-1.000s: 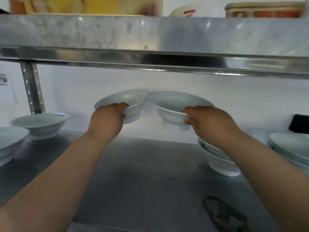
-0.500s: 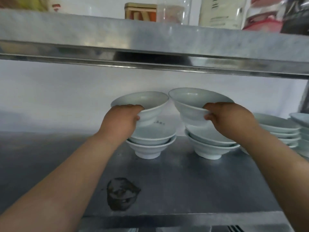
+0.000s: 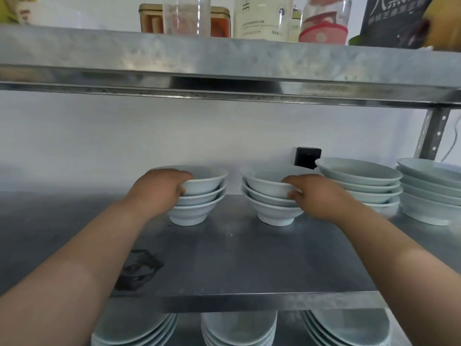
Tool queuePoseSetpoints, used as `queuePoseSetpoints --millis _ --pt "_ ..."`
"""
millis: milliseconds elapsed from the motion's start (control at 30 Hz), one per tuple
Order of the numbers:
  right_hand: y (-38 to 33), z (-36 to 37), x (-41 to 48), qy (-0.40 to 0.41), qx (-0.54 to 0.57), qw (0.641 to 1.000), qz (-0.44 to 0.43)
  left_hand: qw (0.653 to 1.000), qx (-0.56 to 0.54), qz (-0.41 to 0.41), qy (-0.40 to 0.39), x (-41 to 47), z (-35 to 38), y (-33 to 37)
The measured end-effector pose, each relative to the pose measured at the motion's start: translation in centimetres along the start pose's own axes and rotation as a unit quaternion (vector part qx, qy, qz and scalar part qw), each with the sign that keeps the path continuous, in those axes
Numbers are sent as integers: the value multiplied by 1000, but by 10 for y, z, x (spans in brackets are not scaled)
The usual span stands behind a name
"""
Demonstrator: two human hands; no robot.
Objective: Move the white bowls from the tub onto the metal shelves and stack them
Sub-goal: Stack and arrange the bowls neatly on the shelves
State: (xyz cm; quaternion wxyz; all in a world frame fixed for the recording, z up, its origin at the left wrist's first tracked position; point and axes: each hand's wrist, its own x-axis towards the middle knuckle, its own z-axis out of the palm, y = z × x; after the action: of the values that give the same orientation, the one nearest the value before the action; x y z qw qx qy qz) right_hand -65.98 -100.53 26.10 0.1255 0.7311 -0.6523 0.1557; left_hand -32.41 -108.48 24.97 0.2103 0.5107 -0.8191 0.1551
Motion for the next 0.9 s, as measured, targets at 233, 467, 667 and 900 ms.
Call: queuePoseSetpoints --millis 233,467,667,900 --pt "8 3 -2 1 54 998 -26 993 -34 -6 -109 -4 -5 0" --pt "13 0 7 47 86 995 -17 973 -56 129 186 -11 1 60" --pt "15 -37 -7 167 92 981 -40 980 -65 173 76 7 43 136" --pt "19 -68 -53 152 71 985 -28 984 -5 165 -62 55 48 161"
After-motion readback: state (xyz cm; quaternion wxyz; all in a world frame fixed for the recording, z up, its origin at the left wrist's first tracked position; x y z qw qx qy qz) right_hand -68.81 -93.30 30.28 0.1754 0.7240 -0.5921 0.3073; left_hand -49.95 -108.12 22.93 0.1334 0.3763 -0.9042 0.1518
